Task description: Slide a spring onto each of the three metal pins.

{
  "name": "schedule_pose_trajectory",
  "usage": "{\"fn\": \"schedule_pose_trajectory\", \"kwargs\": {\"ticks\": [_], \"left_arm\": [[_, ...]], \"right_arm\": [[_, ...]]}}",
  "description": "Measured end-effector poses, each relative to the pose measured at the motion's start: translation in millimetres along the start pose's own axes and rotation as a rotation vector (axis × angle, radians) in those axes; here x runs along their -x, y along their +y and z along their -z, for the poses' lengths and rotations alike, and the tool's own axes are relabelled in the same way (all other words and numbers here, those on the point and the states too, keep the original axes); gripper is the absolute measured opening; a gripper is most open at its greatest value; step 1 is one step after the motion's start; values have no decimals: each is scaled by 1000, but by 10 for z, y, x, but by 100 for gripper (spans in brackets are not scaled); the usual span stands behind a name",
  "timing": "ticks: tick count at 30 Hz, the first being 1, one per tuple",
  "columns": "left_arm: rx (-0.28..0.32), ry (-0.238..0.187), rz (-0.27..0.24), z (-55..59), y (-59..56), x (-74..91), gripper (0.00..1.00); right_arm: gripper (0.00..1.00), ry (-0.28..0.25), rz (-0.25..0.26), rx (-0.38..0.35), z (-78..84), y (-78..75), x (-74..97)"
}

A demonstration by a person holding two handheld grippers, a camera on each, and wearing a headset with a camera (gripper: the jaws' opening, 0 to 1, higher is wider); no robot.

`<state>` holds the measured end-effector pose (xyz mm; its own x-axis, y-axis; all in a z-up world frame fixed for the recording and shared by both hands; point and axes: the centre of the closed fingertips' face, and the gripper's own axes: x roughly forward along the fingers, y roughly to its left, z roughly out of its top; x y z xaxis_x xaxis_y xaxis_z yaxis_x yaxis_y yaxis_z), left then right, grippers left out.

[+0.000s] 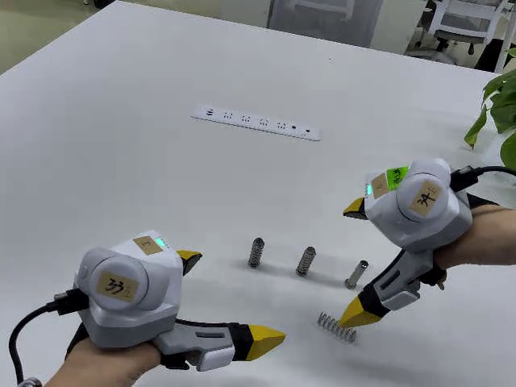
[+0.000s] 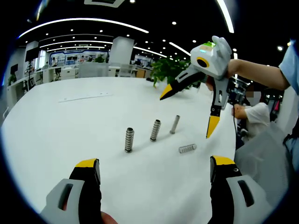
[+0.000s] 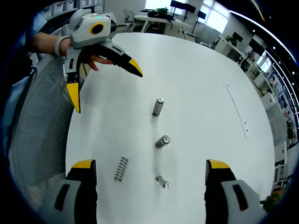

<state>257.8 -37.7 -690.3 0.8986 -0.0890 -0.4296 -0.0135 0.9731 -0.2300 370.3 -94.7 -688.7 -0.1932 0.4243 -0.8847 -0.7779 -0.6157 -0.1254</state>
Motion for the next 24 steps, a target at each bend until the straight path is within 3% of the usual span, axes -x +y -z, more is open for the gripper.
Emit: {"fn": "schedule_pose_trajectory", "kwargs": {"ticks": [9,19,24], "left_arm": [[-14,18,11,-14,81,35,100],[-54,46,58,-54,17,-9,100],[-68,68,82,-23,-22,-4,100]], "right_arm": [[99,-66,39,-153,207,113,87],[99,-91,91,-264,474,251,170],[99,-113,123,-299,523,332,221]]}}
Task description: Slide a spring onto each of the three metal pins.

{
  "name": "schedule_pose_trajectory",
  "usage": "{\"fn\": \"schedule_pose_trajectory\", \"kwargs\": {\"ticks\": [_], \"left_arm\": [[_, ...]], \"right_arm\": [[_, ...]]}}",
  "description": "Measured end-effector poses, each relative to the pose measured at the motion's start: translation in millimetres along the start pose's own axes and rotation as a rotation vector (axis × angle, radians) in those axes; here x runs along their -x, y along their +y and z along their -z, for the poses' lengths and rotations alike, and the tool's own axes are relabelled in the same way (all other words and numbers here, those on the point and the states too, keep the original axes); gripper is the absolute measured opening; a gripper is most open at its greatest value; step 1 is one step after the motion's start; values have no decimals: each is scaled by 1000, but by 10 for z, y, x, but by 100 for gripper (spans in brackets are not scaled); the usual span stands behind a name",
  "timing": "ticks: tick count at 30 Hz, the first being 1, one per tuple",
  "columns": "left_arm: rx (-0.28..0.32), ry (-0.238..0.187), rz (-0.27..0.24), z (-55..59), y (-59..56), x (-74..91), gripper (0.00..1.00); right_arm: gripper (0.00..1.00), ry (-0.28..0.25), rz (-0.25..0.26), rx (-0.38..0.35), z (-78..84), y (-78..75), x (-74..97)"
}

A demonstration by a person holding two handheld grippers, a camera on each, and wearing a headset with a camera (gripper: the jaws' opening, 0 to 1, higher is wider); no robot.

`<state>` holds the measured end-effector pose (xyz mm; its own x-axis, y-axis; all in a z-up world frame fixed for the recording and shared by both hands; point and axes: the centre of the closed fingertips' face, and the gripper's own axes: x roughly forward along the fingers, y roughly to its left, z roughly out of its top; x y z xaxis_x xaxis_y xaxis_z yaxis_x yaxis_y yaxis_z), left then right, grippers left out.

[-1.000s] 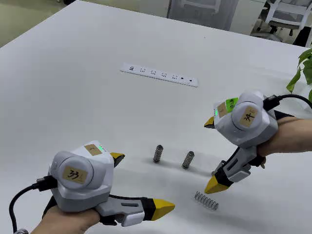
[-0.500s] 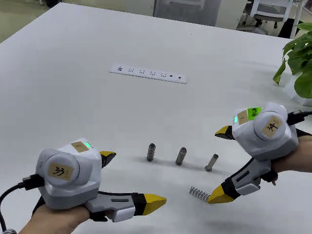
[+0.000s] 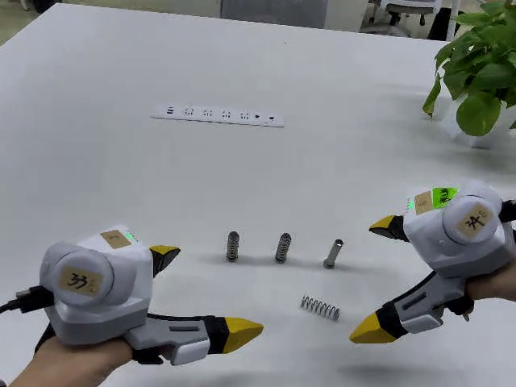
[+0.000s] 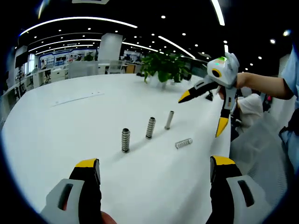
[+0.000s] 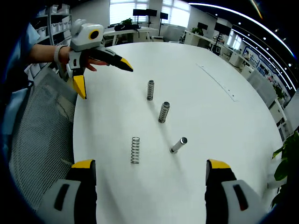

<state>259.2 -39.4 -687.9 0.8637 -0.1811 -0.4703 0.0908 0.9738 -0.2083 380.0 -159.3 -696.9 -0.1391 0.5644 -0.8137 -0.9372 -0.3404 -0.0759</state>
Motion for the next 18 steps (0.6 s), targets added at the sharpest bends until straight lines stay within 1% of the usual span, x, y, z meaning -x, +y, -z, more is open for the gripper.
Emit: {"fn": "schedule_pose_trajectory", "kwargs": {"ticks": [2,4,5,7,10,13,15,18], "left_arm": [[-3,10,11,14,-17,1,100],[3,10,18,12,-27,3,100],[15,12,23,15,-22,0,100],[14,14,20,27,0,2,100],[15,23,22,58,27,5,100],[3,38,25,79,24,5,100],[-3,44,33,73,-5,-8,100],[-29,58,49,76,-31,-42,100]], "right_arm": [[99,-22,17,-16,3,12,36],[99,-33,26,-28,13,31,63],[99,-42,30,-41,27,43,83],[99,-53,38,-57,60,57,115],[99,-56,47,-78,129,93,154],[99,-61,57,-100,199,128,187],[99,-67,60,-114,238,159,206],[99,-80,58,-132,262,220,213]]}}
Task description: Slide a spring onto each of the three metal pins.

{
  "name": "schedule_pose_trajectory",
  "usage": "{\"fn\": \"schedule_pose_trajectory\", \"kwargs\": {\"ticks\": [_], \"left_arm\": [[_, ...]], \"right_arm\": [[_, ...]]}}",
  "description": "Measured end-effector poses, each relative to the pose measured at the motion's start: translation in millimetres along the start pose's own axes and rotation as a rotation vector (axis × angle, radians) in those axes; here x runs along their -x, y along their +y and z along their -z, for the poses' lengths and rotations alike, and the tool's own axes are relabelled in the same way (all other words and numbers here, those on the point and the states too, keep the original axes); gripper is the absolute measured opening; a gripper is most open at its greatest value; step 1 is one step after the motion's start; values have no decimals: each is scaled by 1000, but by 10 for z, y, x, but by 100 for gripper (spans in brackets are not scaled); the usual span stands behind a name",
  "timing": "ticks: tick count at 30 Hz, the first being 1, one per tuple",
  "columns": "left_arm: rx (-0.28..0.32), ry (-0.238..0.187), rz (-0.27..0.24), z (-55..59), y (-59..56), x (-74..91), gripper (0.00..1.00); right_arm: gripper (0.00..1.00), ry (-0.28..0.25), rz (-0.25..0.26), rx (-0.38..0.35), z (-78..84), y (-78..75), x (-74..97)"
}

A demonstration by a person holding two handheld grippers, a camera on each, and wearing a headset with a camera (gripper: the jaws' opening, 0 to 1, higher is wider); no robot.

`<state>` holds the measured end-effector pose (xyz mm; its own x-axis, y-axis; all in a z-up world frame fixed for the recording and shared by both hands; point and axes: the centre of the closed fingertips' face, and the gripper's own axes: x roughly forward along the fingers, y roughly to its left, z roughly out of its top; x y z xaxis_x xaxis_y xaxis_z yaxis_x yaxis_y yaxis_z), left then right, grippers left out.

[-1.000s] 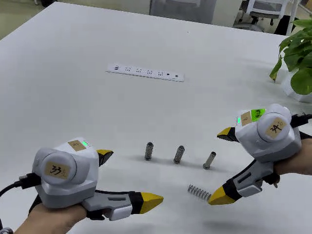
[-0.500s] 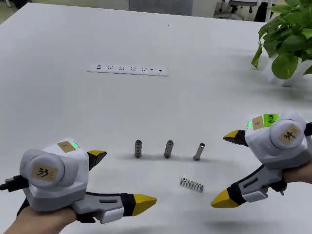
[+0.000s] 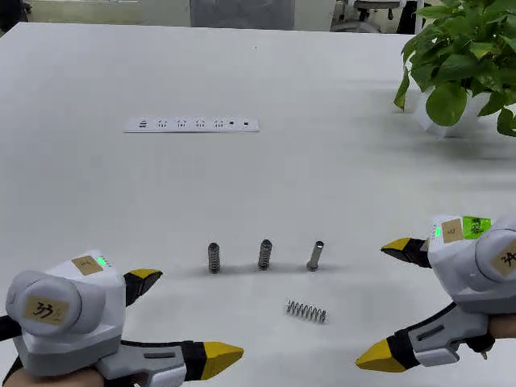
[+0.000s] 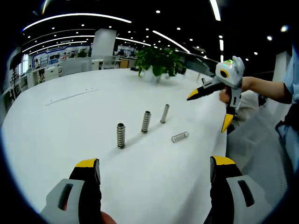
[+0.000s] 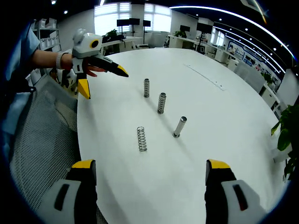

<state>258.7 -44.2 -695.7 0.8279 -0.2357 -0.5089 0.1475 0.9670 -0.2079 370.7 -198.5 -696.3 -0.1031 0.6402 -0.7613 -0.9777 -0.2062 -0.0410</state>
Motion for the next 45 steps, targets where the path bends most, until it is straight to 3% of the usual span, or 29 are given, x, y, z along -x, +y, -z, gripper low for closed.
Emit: {"fn": "schedule_pose_trajectory", "kwargs": {"ticks": [4,7,11,16,21,23,27,37,45], "left_arm": [[-32,27,41,-11,-94,-80,100],[-71,36,85,-49,-207,-131,92],[-114,60,127,-102,-321,-221,91],[-178,73,150,-186,-374,-347,87],[-248,100,224,-257,-496,-493,78],[-259,130,264,-246,-568,-518,69],[-403,204,280,-214,-623,-621,63],[-467,273,350,-215,-787,-862,39],[-530,363,379,-123,-780,-998,28]], "right_arm": [[99,-13,4,-30,63,32,5],[98,-18,4,-43,108,62,19],[98,-27,6,-67,159,98,31],[98,-38,6,-88,206,143,26],[98,-51,7,-105,200,171,10],[98,-52,7,-106,197,176,5],[97,-62,10,-113,179,177,2],[96,-65,1,-122,206,231,-9],[96,-77,8,-139,213,229,21]]}}
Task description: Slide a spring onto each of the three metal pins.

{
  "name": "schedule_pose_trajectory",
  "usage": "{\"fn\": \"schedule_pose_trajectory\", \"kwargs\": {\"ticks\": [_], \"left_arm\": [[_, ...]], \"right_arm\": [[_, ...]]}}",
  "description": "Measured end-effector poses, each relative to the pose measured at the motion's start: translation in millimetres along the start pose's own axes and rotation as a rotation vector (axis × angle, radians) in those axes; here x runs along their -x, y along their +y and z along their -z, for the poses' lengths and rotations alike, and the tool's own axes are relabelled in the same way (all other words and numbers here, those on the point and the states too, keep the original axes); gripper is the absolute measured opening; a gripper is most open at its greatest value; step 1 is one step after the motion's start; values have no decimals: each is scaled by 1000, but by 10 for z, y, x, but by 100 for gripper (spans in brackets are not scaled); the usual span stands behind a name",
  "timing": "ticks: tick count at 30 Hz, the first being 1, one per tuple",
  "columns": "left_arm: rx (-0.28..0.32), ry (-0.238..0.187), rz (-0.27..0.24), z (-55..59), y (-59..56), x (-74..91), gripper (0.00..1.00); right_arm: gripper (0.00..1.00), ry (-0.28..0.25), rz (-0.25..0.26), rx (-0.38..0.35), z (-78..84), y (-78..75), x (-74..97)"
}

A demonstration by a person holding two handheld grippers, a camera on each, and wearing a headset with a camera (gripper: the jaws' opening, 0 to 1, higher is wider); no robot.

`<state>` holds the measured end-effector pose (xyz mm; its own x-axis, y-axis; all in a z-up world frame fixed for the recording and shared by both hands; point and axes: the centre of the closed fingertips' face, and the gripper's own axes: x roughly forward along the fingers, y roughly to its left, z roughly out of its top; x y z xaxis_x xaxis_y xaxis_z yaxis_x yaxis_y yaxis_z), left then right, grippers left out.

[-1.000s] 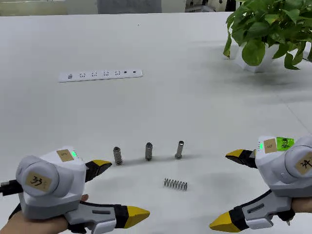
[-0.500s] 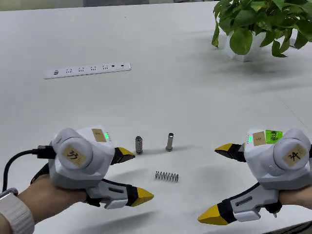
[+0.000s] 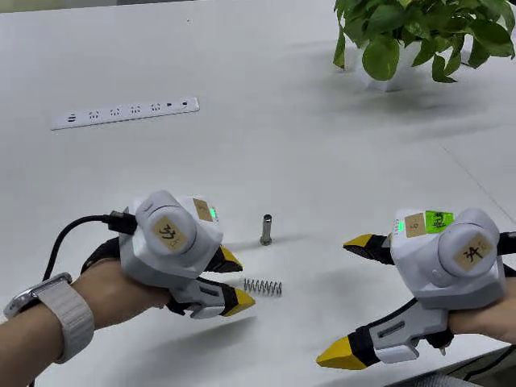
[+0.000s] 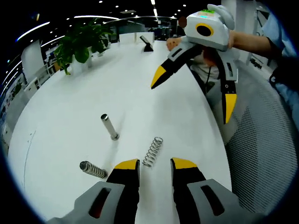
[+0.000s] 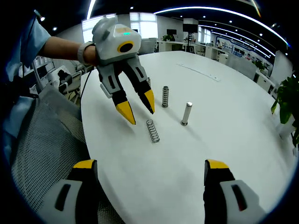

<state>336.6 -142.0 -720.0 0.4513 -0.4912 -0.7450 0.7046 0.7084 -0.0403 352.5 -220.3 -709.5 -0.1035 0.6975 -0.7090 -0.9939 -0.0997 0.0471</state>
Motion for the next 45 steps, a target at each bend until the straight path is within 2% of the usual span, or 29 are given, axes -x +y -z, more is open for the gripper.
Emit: {"fn": "schedule_pose_trajectory", "kwargs": {"ticks": [4,6,16,21,27,30,40,45], "left_arm": [[-24,34,-4,15,58,-63,25],[-61,66,-1,41,53,-90,22],[-87,128,5,100,149,-215,18],[-118,160,23,109,127,-241,16],[-177,225,36,169,115,-268,13],[-183,246,39,189,108,-285,12],[-168,254,27,195,98,-285,11],[-160,217,8,203,85,-266,10]], "right_arm": [[96,-6,3,-11,7,4,4],[96,-4,2,-8,7,17,10],[95,-16,-2,-12,-18,30,25],[95,-24,2,-19,-24,12,46],[94,-29,5,-24,-36,21,57],[94,-29,4,-26,-36,31,55],[93,-35,-4,-32,-44,66,25],[92,-41,-12,-36,-57,109,9]]}}
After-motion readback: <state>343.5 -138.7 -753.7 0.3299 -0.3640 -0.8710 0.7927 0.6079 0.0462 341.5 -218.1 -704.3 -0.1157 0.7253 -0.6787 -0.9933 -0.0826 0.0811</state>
